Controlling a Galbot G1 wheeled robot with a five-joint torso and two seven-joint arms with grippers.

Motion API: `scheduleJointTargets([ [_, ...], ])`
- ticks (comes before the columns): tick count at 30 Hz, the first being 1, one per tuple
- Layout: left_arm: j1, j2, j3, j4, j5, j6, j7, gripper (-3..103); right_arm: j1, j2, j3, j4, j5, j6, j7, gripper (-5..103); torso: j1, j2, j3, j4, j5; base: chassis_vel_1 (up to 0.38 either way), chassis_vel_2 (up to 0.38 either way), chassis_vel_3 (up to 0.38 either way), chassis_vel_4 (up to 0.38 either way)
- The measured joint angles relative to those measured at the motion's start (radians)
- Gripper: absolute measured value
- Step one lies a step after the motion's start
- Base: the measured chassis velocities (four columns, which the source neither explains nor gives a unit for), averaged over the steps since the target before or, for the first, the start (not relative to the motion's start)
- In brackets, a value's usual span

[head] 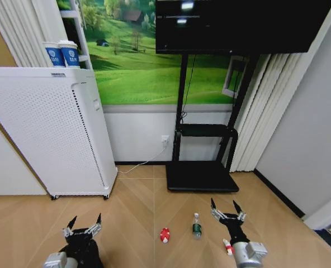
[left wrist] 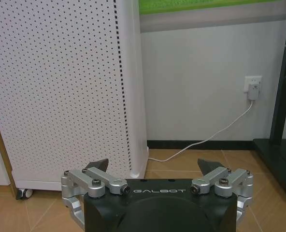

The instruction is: Pick up the trash bin and place the garbage on the floor into it.

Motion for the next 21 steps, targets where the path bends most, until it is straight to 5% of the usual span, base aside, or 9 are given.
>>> scheduleJointTargets([
  [21, -0.004, 0.002, 0.002, 0.007, 0.000, -0.005, -0.001, 100, -0.002, 0.001, -0.003, -0.004, -0.004, 0.003, 0.000, 100, -0.014, -0.068, -0.052, 0.0000, 0.0000, 0.000, 0.000, 0.000, 0.000],
])
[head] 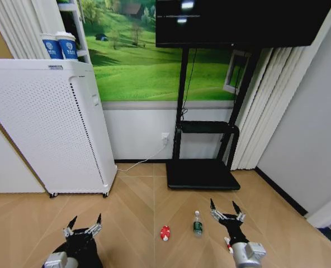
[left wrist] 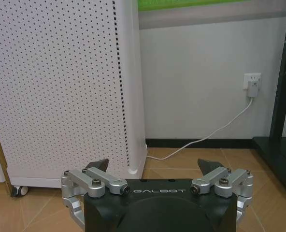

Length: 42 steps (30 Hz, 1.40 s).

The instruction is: Pick up the trash bin and place the garbage on the floor into it.

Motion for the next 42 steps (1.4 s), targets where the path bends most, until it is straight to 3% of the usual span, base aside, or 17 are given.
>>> scheduleJointTargets([
  [7, -0.005, 0.009, -0.008, 0.003, -0.019, -0.037, -0.005, 100, 0.002, -0.001, 0.000, -0.005, 0.001, 0.000, 0.000, 100, 0.000, -0.017, -0.015, -0.0001, -0.0001, 0.000, 0.000, 0.000, 0.000],
  [10, 0.034, 0.027, -0.038, -0.017, -0.027, -0.026, -0.002, 100, 0.004, -0.001, 0.000, -0.008, 0.002, 0.000, 0.000, 100, 0.000, -0.017, -0.014, -0.0002, -0.0002, 0.000, 0.000, 0.000, 0.000],
  [13, 0.114, 0.052, -0.115, -0.071, -0.142, 0.032, -0.052, 100, 0.011, -0.009, 0.004, -0.016, 0.010, 0.004, 0.000, 100, 0.000, -0.016, -0.014, -0.0001, -0.0002, 0.000, 0.000, 0.000, 0.000],
  [14, 0.114, 0.052, -0.115, -0.071, -0.142, 0.032, -0.052, 100, 0.011, -0.009, 0.004, -0.016, 0.010, 0.004, 0.000, 100, 0.000, -0.016, -0.014, -0.0001, -0.0002, 0.000, 0.000, 0.000, 0.000],
  [16, 0.195, 0.063, -0.276, -0.131, -0.379, 0.155, -0.161, 100, 0.032, -0.015, 0.009, -0.045, 0.018, 0.019, 0.007, 100, 0.000, -0.014, -0.012, 0.0000, 0.0001, 0.000, 0.000, 0.000, 0.000],
  [17, 0.195, 0.063, -0.276, -0.131, -0.379, 0.155, -0.161, 100, 0.032, -0.015, 0.009, -0.045, 0.018, 0.019, 0.007, 100, 0.000, -0.014, -0.012, 0.0000, 0.0001, 0.000, 0.000, 0.000, 0.000],
  [19, 0.271, 0.064, -0.389, -0.148, -0.643, 0.263, -0.251, 99, 0.054, -0.018, 0.010, -0.068, 0.029, 0.021, 0.013, 100, 0.000, -0.013, -0.012, 0.0001, 0.0000, 0.000, 0.000, 0.000, 0.000],
  [20, 0.271, 0.064, -0.389, -0.148, -0.643, 0.263, -0.251, 99, 0.054, -0.018, 0.010, -0.068, 0.029, 0.021, 0.013, 100, 0.000, -0.013, -0.012, 0.0001, 0.0000, 0.000, 0.000, 0.000, 0.000],
  [22, 0.351, 0.062, -0.441, -0.122, -0.789, 0.295, -0.280, 99, 0.081, -0.021, 0.004, -0.094, 0.035, 0.020, 0.014, 100, 0.000, -0.012, -0.011, 0.0002, 0.0001, 0.000, 0.000, 0.000, 0.000],
  [25, 0.405, 0.051, -0.446, -0.090, -0.851, 0.296, -0.295, 99, 0.103, -0.026, -0.003, -0.118, 0.036, 0.018, 0.015, 100, 0.000, -0.011, -0.010, 0.0003, -0.0003, 0.000, 0.000, 0.000, 0.000],
  [32, 0.409, 0.023, -0.375, -0.032, -0.860, 0.291, -0.310, 99, 0.139, -0.034, -0.006, -0.159, 0.047, 0.012, 0.015, 100, 0.000, -0.010, -0.009, 0.0001, 0.0001, 0.000, 0.000, 0.000, 0.000],
  [36, 0.308, 0.019, -0.285, 0.039, -0.741, 0.305, -0.300, 99, 0.136, -0.040, -0.002, -0.172, 0.051, 0.020, 0.015, 100, 0.000, -0.009, -0.008, -0.0001, 0.0000, 0.000, 0.000, 0.000, 0.000],
  [42, 0.220, 0.027, -0.210, 0.099, -0.674, 0.337, -0.315, 99, 0.129, -0.047, 0.001, -0.169, 0.053, 0.026, 0.015, 100, 0.000, -0.008, -0.008, -0.0003, 0.0001, 0.000, 0.000, 0.000, 0.000],
])
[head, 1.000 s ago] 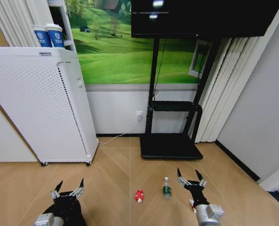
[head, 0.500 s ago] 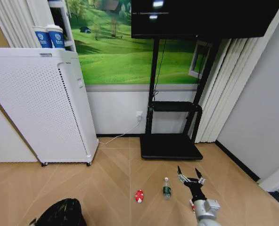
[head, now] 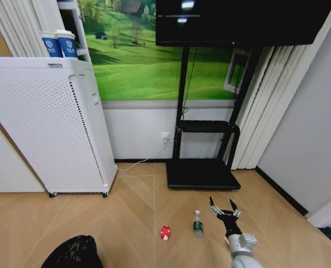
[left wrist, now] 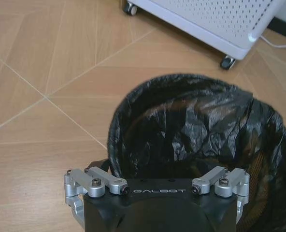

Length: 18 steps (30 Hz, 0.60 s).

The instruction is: Pick up the trash bin and place the garbage on the floor into it.

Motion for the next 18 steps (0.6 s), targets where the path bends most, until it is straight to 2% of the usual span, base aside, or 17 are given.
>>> scheduleJointTargets([
  [5, -0.024, 0.008, 0.045, 0.048, 0.032, 0.016, -0.007, 97, -0.001, -0.006, 0.003, 0.009, 0.004, -0.002, 0.001, 100, 0.000, 0.000, 0.000, 0.0001, -0.0001, 0.000, 0.000, 0.000, 0.000],
  [7, -0.022, 0.007, 0.060, 0.055, 0.040, 0.017, -0.007, 87, 0.001, -0.008, 0.004, 0.013, 0.005, -0.005, 0.003, 100, 0.000, 0.001, 0.000, 0.0002, 0.0000, 0.000, 0.000, 0.000, 0.000],
  [8, -0.022, 0.007, 0.060, 0.055, 0.040, 0.017, -0.007, 87, 0.001, -0.008, 0.004, 0.013, 0.005, -0.005, 0.003, 100, 0.000, 0.001, 0.000, 0.0002, 0.0000, 0.000, 0.000, 0.000, 0.000],
  [12, -0.023, 0.002, 0.066, 0.067, 0.056, -0.009, 0.014, 66, 0.001, -0.004, 0.005, 0.016, 0.007, -0.008, 0.004, 100, 0.000, 0.001, 0.001, 0.0003, 0.0001, 0.000, 0.000, 0.000, 0.000],
  [14, -0.023, 0.001, 0.067, 0.067, 0.059, -0.014, 0.021, 66, -0.001, -0.002, 0.005, 0.016, 0.007, -0.008, 0.004, 100, 0.000, 0.001, 0.001, 0.0003, -0.0001, 0.000, 0.000, 0.000, 0.000],
  [17, -0.023, -0.002, 0.068, 0.060, 0.073, -0.033, 0.038, 49, -0.005, -0.001, 0.003, 0.016, 0.007, -0.008, 0.004, 100, 0.000, 0.001, 0.001, 0.0003, -0.0002, 0.000, 0.000, 0.000, 0.000],
  [18, -0.023, -0.002, 0.068, 0.060, 0.073, -0.033, 0.038, 49, -0.005, -0.001, 0.003, 0.016, 0.007, -0.008, 0.004, 100, 0.000, 0.001, 0.001, 0.0003, -0.0002, 0.000, 0.000, 0.000, 0.000],
])
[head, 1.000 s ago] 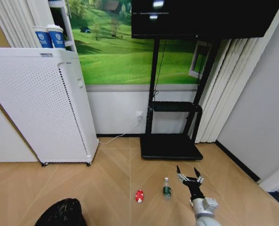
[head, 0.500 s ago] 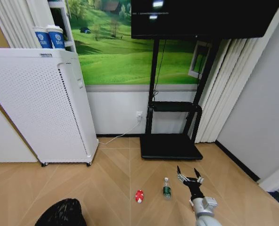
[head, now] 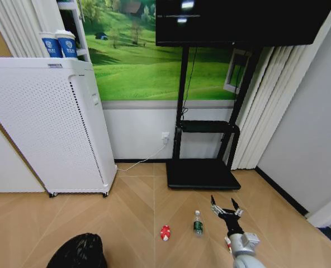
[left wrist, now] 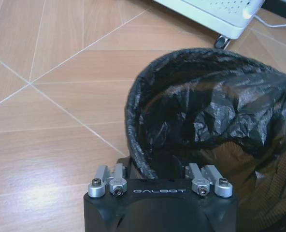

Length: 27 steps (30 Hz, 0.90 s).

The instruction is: Pick up the trash bin and place the garbage on the floor into it.

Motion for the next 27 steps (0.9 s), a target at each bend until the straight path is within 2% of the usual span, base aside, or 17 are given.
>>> scheduleJointTargets([
  [2, 0.000, -0.002, 0.000, -0.010, 0.020, -0.019, 0.014, 38, 0.000, 0.000, -0.002, 0.000, 0.000, 0.000, 0.000, 100, 0.000, 0.000, 0.000, 0.0000, 0.0000, 0.000, 0.000, 0.000, 0.000],
  [3, 0.000, -0.002, 0.000, -0.010, 0.020, -0.019, 0.014, 38, 0.000, 0.000, -0.002, 0.000, 0.000, 0.000, 0.000, 100, 0.000, 0.000, 0.000, 0.0000, 0.0000, 0.000, 0.000, 0.000, 0.000],
  [5, -0.001, -0.003, 0.001, -0.015, 0.053, -0.058, 0.046, 28, 0.001, 0.000, -0.004, -0.005, 0.000, 0.000, 0.000, 100, 0.000, 0.000, 0.000, 0.0000, 0.0000, 0.000, 0.000, 0.000, 0.000],
  [6, -0.001, -0.003, 0.001, -0.015, 0.053, -0.058, 0.046, 28, 0.001, 0.000, -0.004, -0.005, 0.000, 0.000, 0.000, 100, 0.000, 0.000, 0.000, 0.0000, 0.0000, 0.000, 0.000, 0.000, 0.000],
  [8, -0.004, -0.004, 0.000, -0.014, 0.121, -0.146, 0.134, 17, 0.002, 0.002, -0.008, -0.009, 0.002, 0.002, 0.006, 100, 0.000, 0.000, 0.000, -0.0001, -0.0001, 0.000, 0.000, 0.000, 0.000],
  [9, -0.004, -0.004, 0.000, -0.014, 0.121, -0.146, 0.134, 17, 0.002, 0.002, -0.008, -0.009, 0.002, 0.002, 0.006, 100, 0.000, 0.000, 0.000, -0.0001, -0.0001, 0.000, 0.000, 0.000, 0.000],
  [11, -0.009, -0.004, -0.001, -0.014, 0.203, -0.223, 0.228, 7, 0.002, 0.003, -0.013, -0.012, 0.004, 0.002, 0.008, 100, 0.000, 0.000, 0.000, 0.0000, -0.0004, 0.000, 0.000, 0.000, 0.000],
  [12, -0.009, -0.004, -0.001, -0.014, 0.203, -0.223, 0.228, 7, 0.002, 0.003, -0.013, -0.012, 0.004, 0.002, 0.008, 100, 0.000, 0.000, 0.000, 0.0000, -0.0004, 0.000, 0.000, 0.000, 0.000],
  [14, -0.013, -0.004, -0.004, -0.016, 0.253, -0.259, 0.276, 7, 0.002, 0.003, -0.015, -0.014, 0.004, 0.002, 0.008, 100, 0.000, 0.000, 0.000, 0.0000, 0.0001, 0.000, 0.000, 0.000, 0.000],
  [17, -0.018, -0.003, -0.006, -0.019, 0.279, -0.274, 0.294, 7, 0.002, 0.003, -0.017, -0.016, 0.003, 0.002, 0.008, 100, 0.000, 0.001, 0.000, 0.0002, 0.0000, 0.000, 0.000, 0.000, 0.000],
  [19, -0.038, 0.006, -0.007, -0.027, 0.325, -0.304, 0.321, 7, 0.001, 0.003, -0.020, -0.018, 0.002, 0.002, 0.009, 100, 0.000, 0.001, 0.000, -0.0001, 0.0001, 0.000, 0.000, 0.000, 0.000],
  [23, -0.052, 0.010, -0.025, -0.032, 0.353, -0.340, 0.322, 7, 0.001, -0.002, -0.021, -0.022, 0.003, -0.004, 0.015, 100, 0.000, 0.001, 0.000, 0.0000, 0.0000, 0.000, 0.000, 0.000, 0.000],
  [24, -0.065, 0.012, -0.041, -0.032, 0.386, -0.368, 0.316, 7, 0.002, -0.012, -0.019, -0.029, -0.014, -0.010, -0.007, 100, 0.000, 0.001, 0.000, 0.0000, -0.0001, 0.000, 0.000, 0.000, 0.000],
  [25, -0.065, 0.012, -0.041, -0.032, 0.386, -0.368, 0.316, 7, 0.002, -0.012, -0.019, -0.029, -0.014, -0.010, -0.007, 100, 0.000, 0.001, 0.000, 0.0000, -0.0001, 0.000, 0.000, 0.000, 0.000],
  [27, -0.094, 0.022, -0.069, -0.025, 0.438, -0.410, 0.278, 7, 0.015, -0.034, -0.032, -0.051, -0.055, -0.032, -0.029, 100, 0.000, 0.001, 0.001, -0.0003, 0.0000, 0.000, 0.000, 0.000, 0.000],
])
